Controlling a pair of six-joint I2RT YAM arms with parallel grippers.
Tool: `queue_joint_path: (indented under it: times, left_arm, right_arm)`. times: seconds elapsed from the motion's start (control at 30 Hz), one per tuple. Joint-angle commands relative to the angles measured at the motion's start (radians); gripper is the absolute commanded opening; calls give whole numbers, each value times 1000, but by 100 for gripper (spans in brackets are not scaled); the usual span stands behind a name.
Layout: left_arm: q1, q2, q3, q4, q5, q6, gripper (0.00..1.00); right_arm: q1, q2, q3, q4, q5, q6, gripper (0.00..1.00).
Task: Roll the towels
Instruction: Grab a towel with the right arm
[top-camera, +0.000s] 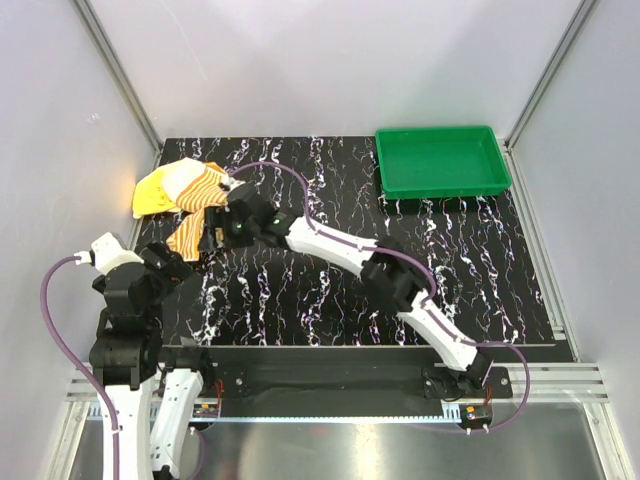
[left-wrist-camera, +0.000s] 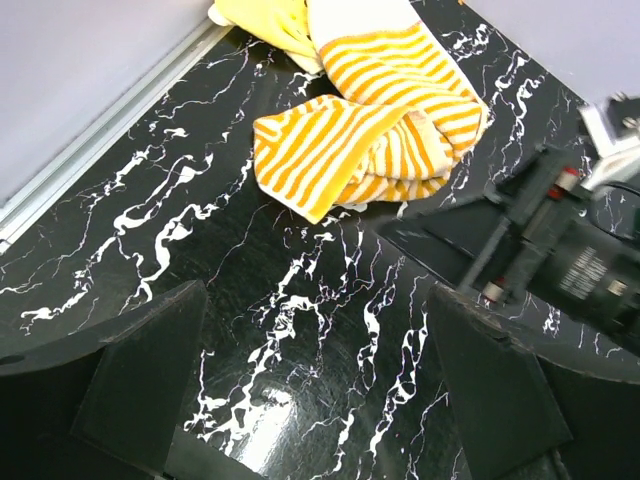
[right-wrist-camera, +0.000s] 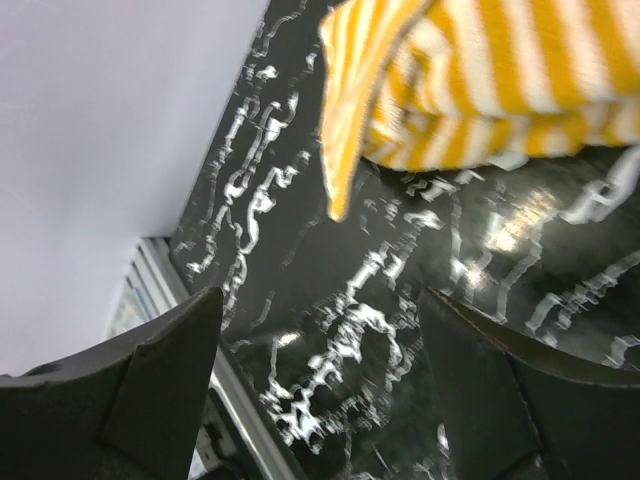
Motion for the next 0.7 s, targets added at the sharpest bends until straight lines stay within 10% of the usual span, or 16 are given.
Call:
queue_joint_path:
  times: [0.0,0.67]
  left_arm:
    - [5,-11,28,5,-31,-13,99]
    - [11,-49,23,5,-16,-20,99]
  right_arm:
    - [-1,92,203,-65,-16,67,85]
    - [25,354,438,73,-10,208,71]
